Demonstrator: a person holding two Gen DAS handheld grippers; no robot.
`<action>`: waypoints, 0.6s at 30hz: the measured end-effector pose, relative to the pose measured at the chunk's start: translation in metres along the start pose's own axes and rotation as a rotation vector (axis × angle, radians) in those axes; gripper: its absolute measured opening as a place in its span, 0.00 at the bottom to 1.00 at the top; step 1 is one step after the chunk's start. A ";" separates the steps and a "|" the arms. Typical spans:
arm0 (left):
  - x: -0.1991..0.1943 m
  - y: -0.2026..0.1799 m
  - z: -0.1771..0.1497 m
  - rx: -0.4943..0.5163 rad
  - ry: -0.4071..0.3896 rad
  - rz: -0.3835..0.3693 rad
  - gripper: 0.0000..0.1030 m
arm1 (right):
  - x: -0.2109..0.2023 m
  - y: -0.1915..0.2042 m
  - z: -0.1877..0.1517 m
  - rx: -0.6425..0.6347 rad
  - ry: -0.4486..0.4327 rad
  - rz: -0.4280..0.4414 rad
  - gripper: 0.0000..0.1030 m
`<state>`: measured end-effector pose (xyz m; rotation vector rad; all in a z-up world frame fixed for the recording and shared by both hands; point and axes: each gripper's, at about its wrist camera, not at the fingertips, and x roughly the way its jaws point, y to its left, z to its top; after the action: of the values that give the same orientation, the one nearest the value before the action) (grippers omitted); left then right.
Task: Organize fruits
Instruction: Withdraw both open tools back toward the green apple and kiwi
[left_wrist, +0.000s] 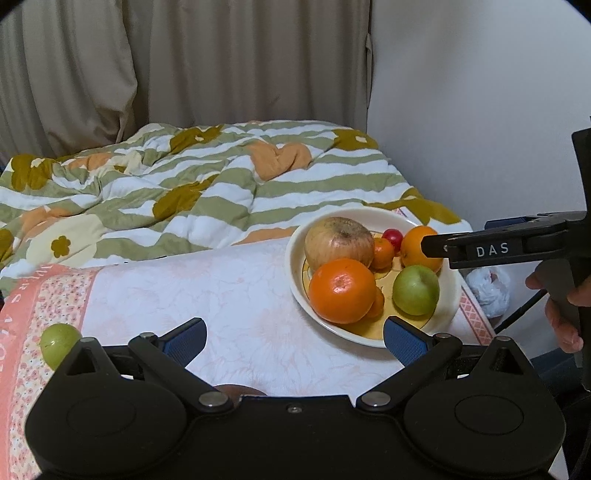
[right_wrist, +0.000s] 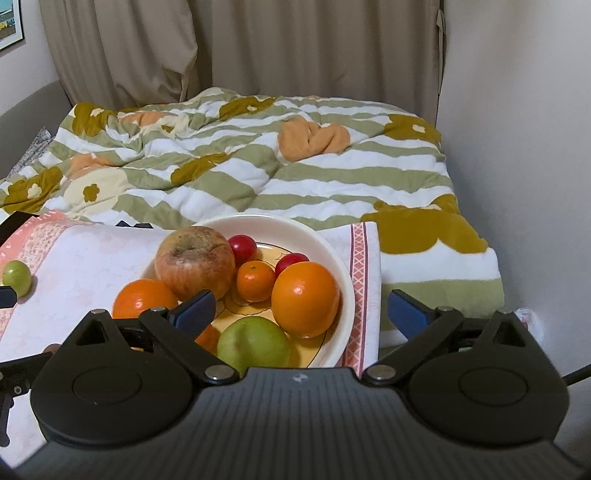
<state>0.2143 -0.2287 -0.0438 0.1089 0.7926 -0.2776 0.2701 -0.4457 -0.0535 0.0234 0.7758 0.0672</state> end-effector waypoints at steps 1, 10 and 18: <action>-0.003 -0.001 -0.001 -0.001 -0.007 0.002 1.00 | -0.005 0.001 0.000 0.000 -0.006 0.001 1.00; -0.043 0.002 -0.013 -0.024 -0.063 0.031 1.00 | -0.052 0.010 -0.004 -0.018 -0.047 0.005 1.00; -0.085 0.027 -0.023 -0.050 -0.101 0.120 1.00 | -0.090 0.029 -0.010 -0.036 -0.057 0.030 1.00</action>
<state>0.1491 -0.1808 0.0010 0.0942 0.6890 -0.1489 0.1974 -0.4229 0.0030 0.0023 0.7167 0.1084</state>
